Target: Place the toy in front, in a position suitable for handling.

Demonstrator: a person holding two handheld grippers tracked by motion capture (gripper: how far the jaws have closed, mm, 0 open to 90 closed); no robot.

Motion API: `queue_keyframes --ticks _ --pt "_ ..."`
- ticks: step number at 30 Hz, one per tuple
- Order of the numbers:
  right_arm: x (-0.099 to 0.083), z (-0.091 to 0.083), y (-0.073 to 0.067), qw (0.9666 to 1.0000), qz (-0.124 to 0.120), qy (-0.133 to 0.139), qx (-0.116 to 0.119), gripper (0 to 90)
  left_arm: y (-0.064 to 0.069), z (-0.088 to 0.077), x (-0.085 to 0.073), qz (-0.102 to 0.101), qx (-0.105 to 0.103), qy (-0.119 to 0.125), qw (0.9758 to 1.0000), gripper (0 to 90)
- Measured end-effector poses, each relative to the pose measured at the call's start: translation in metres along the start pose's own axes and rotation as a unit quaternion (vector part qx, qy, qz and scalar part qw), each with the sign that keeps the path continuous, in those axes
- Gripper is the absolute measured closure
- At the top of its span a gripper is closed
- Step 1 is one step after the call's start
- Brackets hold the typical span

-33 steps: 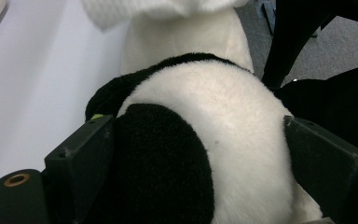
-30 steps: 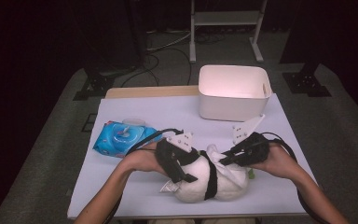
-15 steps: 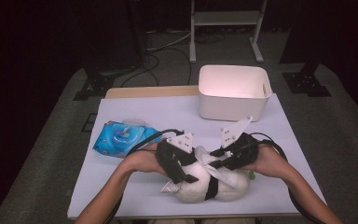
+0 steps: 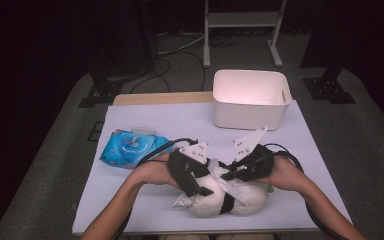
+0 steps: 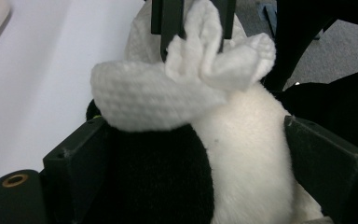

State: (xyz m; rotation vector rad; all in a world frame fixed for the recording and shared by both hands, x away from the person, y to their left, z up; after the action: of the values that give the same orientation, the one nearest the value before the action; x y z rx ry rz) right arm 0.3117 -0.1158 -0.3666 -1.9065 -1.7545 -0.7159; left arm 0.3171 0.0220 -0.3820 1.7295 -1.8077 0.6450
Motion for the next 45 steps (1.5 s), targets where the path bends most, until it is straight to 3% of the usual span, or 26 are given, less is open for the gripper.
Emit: queue_keyframes --ticks 5,16,21,25,33,36,45 --pt "-0.015 -0.004 0.006 0.9996 0.018 -0.020 -0.004 80.4 -0.003 -0.006 0.001 -0.006 0.008 0.006 0.9999 10.6" --pt "-0.036 -0.014 0.007 0.9984 0.055 -0.012 -0.004 80.6 -0.005 -0.012 0.005 -0.004 0.023 0.015 0.9996 10.0" --pt "-0.040 -0.016 0.007 0.9981 0.060 -0.013 -0.008 80.7 -0.007 -0.017 0.003 -0.006 0.035 0.009 0.9993 9.8" --pt "-0.042 -0.017 0.008 0.9981 0.060 -0.012 -0.008 80.6 -0.008 -0.013 0.000 -0.013 0.033 0.009 0.9993 9.2" --pt "-0.029 -0.014 0.007 0.9986 0.048 -0.024 -0.003 80.6 -0.010 -0.002 -0.006 -0.022 0.015 0.021 0.9994 10.9" --pt "-0.018 -0.013 0.008 0.9989 0.039 -0.027 0.001 80.6 -0.009 -0.001 -0.007 -0.025 0.014 0.029 0.9992 10.9" --pt "0.020 -0.003 0.012 0.9992 0.010 -0.034 0.017 80.6 -0.008 0.000 -0.006 -0.020 0.014 0.022 0.9994 10.8"
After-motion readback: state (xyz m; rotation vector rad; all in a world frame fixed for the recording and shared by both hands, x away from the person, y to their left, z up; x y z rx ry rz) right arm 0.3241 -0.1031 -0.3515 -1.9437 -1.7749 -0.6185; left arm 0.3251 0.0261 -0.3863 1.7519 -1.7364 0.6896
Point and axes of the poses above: each handheld gripper's, and its own axes: z roughly forward along the jaws, x roughly out of its top, y roughly to its right, the point moved 6 cm from there along z, roughly forward along the jaws, and after that the axes turned 2 degrees about -y, right-handed, at the moved point
